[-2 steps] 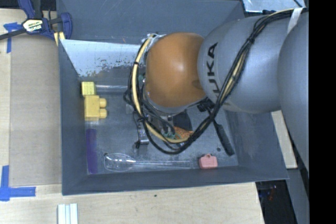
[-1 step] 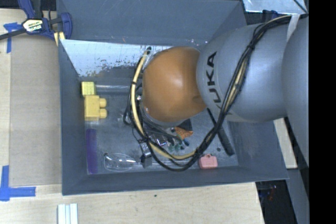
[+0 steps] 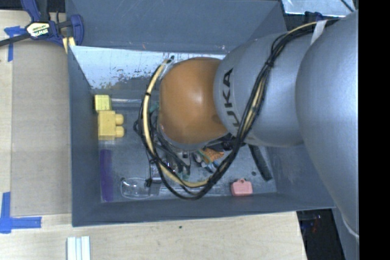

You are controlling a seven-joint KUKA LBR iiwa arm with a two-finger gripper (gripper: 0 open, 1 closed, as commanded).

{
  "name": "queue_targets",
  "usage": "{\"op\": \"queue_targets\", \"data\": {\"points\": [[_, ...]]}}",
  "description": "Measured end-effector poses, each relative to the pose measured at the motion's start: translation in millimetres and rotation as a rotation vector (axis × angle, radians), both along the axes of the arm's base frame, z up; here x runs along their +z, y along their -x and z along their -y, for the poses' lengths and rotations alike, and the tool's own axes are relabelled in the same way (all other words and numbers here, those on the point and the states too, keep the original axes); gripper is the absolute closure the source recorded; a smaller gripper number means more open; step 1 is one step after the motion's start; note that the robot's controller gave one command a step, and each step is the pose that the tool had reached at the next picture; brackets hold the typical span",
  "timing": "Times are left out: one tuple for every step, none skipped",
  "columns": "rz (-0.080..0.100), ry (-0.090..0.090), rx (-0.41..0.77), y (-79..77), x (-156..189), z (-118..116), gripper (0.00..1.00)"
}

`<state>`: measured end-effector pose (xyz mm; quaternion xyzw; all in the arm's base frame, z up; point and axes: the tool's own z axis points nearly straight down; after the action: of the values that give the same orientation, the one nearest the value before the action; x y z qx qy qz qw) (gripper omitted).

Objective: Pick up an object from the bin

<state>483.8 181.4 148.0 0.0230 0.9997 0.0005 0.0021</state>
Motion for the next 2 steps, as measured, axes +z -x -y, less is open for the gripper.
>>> {"op": "queue_targets", "data": {"points": [[0.012, -0.002, 0.226, -3.6, -68, 3, 0.00], [0.027, -0.008, 0.132, -5.7, -94, -1, 1.00]]}}
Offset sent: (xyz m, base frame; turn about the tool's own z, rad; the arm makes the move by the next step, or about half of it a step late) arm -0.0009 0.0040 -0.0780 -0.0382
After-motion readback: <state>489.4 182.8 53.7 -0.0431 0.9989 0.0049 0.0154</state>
